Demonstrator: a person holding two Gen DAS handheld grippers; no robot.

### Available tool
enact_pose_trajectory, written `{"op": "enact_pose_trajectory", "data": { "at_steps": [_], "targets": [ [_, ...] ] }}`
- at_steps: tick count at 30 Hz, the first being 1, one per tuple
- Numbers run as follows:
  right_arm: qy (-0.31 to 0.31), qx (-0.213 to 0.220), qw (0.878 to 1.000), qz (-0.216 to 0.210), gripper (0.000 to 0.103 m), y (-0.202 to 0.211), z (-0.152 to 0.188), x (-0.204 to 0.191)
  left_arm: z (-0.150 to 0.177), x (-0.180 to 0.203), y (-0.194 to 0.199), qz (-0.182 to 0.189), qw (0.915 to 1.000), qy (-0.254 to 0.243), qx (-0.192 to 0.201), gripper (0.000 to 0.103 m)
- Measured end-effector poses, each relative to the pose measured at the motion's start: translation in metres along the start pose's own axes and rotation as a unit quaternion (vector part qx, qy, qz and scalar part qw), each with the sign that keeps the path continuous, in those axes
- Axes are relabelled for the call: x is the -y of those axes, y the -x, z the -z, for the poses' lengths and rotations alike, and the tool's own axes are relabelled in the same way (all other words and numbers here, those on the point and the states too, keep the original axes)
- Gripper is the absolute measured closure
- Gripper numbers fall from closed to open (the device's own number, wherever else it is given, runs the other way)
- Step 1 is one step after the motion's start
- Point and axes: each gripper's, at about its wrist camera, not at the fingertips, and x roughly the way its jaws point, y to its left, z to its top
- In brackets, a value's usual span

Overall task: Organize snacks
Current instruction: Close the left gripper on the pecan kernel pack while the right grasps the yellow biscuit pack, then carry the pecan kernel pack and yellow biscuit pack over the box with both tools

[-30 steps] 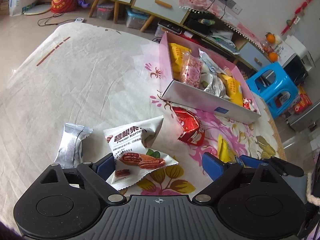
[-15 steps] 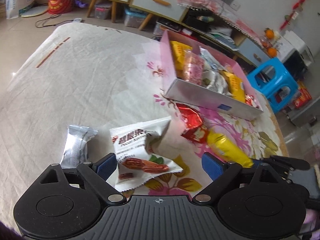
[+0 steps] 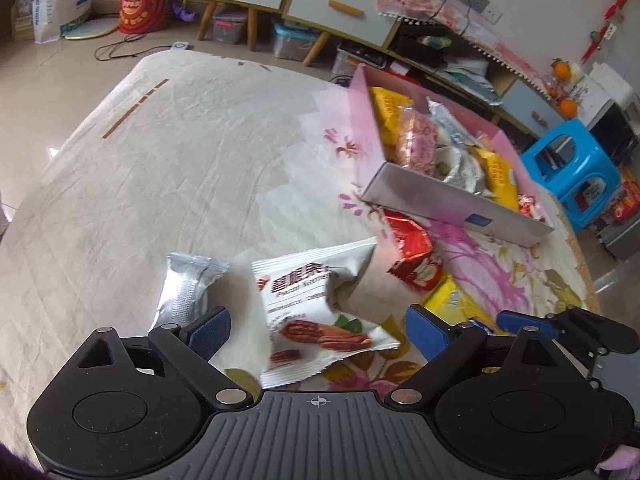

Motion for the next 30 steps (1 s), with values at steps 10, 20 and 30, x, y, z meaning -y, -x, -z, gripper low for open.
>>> {"op": "enact_pose_trajectory", "data": {
  "at_steps": [10, 20, 30],
  "targets": [
    [0.036, 0.011, 0.999, 0.012, 0.063, -0.004, -0.001, -0.014, 0.002, 0.009, 0.003, -0.006, 0.9992, -0.032, 0.024, 0.063],
    [0.027, 0.046, 0.998, 0.017, 0.063, 0.018, -0.013, -0.013, -0.001, 0.019, 0.017, -0.007, 0.9976, -0.047, 0.049, 0.069],
    [-0.031, 0.091, 0.994, 0.054, 0.063, 0.04, -0.032, 0.027, -0.027, 0.047, 0.024, 0.004, 0.9929, -0.075, 0.092, 0.069]
  ]
}}
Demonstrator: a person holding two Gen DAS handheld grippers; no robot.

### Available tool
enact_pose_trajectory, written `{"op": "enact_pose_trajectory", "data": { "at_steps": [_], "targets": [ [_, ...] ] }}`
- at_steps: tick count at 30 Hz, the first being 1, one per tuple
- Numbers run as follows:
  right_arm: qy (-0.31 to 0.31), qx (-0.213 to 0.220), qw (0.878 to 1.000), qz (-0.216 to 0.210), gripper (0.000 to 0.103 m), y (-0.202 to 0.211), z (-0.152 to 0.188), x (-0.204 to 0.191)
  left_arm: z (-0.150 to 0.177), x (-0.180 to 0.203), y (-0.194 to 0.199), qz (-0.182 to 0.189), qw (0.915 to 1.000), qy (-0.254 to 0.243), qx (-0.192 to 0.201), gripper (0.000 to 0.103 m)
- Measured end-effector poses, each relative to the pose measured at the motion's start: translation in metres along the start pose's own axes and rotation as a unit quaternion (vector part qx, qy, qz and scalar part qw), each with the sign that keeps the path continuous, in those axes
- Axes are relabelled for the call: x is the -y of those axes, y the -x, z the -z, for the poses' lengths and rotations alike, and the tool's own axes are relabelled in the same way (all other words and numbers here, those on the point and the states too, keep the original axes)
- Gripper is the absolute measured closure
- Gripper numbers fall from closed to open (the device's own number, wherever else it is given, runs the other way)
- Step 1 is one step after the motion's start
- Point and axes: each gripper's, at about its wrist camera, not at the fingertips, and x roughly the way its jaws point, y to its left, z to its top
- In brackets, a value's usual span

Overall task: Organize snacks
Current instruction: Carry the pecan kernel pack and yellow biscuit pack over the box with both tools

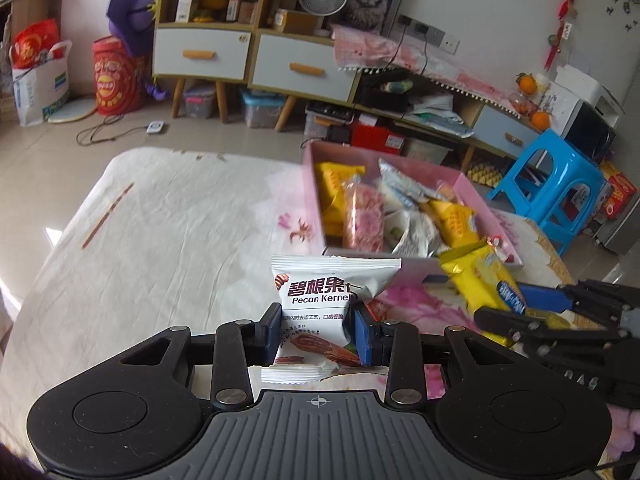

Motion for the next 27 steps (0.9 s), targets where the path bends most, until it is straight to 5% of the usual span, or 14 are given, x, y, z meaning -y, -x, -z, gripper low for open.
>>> {"op": "enact_pose_trajectory", "data": {
  "at_steps": [9, 19, 27],
  "targets": [
    [-0.074, 0.013, 0.996, 0.047, 0.063, -0.017, -0.027, 0.067, -0.031, 0.022, -0.047, 0.015, 0.9994, 0.03, -0.009, 0.069],
    [-0.145, 0.001, 0.989, 0.04, 0.063, -0.065, -0.041, 0.102, -0.063, 0.062, -0.093, 0.006, 0.9998, -0.019, 0.0, 0.069],
    [-0.182, 0.003, 0.982, 0.039, 0.063, -0.082, -0.05, 0.116, -0.073, 0.06, -0.115, 0.003, 0.9999, 0.003, 0.013, 0.069]
  ]
}}
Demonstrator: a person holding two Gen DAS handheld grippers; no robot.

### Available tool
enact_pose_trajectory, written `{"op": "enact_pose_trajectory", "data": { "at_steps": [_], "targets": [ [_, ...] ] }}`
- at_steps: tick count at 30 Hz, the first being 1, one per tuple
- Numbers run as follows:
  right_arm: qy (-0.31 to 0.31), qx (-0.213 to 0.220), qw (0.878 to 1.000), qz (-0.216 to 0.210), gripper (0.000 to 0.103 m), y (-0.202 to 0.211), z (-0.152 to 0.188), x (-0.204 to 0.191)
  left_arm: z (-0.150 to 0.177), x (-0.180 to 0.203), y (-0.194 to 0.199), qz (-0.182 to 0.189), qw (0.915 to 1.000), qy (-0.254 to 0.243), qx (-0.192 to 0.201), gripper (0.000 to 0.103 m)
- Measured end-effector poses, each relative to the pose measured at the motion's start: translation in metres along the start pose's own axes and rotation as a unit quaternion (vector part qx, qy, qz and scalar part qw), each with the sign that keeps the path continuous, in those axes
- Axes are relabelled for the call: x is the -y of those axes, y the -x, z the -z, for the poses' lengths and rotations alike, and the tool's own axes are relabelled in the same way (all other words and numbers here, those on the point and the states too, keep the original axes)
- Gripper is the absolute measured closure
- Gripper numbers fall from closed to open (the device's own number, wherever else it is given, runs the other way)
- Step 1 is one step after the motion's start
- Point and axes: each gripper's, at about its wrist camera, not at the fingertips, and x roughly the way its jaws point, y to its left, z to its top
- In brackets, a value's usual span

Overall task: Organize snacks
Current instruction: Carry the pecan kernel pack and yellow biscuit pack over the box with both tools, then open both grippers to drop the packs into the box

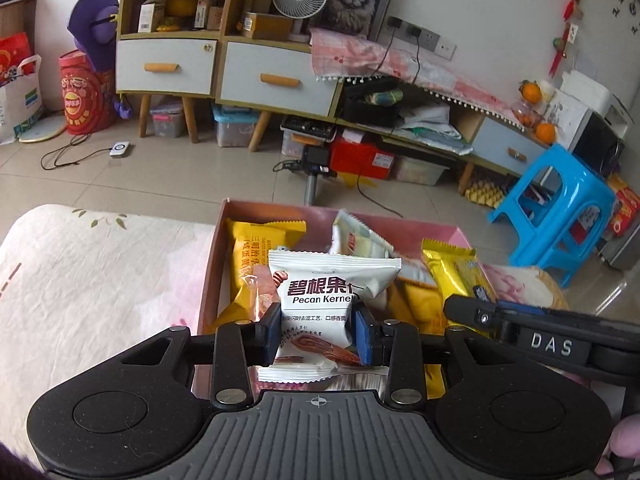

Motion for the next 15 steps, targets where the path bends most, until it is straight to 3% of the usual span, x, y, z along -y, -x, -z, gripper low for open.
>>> {"op": "enact_pose_trajectory", "data": {
  "at_steps": [6, 11, 15],
  "targets": [
    [-0.009, 0.006, 1.0, -0.003, 0.058, 0.0, 0.001, 0.0, -0.003, 0.002, 0.0, 0.009, 0.9999, -0.005, 0.001, 0.066],
    [-0.009, 0.007, 1.0, 0.0, 0.042, 0.007, 0.0, -0.001, -0.002, 0.0, 0.014, 0.021, 0.9996, -0.008, 0.017, 0.04],
    [-0.01, 0.011, 1.0, 0.001, 0.034, 0.019, -0.002, -0.001, -0.003, 0.001, 0.025, 0.024, 0.9995, -0.009, 0.019, 0.034]
  ]
}}
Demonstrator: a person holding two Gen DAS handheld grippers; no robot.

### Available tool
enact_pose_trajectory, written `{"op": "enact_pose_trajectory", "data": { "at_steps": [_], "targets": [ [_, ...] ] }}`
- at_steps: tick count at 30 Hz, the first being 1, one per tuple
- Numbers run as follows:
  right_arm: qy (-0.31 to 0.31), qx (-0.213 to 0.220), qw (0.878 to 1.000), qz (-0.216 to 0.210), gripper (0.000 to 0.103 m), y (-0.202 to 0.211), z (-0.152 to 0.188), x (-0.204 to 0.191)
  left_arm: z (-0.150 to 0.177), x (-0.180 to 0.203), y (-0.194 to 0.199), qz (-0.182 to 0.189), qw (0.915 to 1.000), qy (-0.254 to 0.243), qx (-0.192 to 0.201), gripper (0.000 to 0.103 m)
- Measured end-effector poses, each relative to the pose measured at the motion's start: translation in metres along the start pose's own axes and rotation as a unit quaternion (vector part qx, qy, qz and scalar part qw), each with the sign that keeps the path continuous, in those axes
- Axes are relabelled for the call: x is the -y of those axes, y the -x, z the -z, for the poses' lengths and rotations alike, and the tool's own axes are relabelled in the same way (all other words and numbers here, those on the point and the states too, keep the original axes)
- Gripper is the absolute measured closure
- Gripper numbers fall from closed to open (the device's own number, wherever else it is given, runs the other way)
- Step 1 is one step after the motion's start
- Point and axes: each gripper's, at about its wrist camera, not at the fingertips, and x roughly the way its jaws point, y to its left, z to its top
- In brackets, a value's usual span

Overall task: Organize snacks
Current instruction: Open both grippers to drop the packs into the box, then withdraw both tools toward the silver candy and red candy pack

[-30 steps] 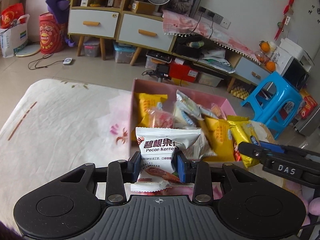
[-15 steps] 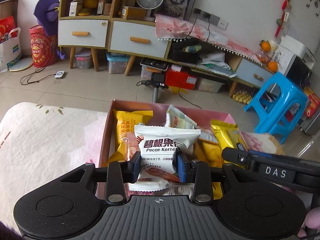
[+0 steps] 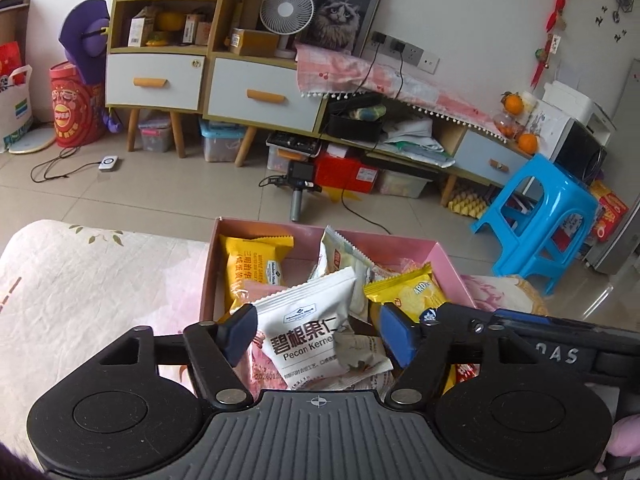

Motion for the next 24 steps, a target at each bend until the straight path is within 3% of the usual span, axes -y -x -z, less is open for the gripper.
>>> {"op": "enact_pose_trajectory", "data": {
  "at_steps": [5, 11, 24],
  "targets": [
    [-0.001, 0.003, 1.0, 0.007, 0.027, 0.016, 0.0, -0.002, 0.005, 0.0, 0.017, 0.004, 0.9999, -0.009, 0.0, 0.022],
    [0.003, 0.006, 1.0, 0.011, 0.02, 0.038, 0.008, -0.008, 0.018, -0.001, 0.039, 0.007, 0.9997, -0.025, -0.005, 0.019],
    [0.019, 0.001, 1.0, 0.014, 0.015, 0.071, 0.036, -0.029, 0.044, -0.01, 0.082, 0.005, 0.9983, -0.057, -0.014, 0.013]
  ]
}}
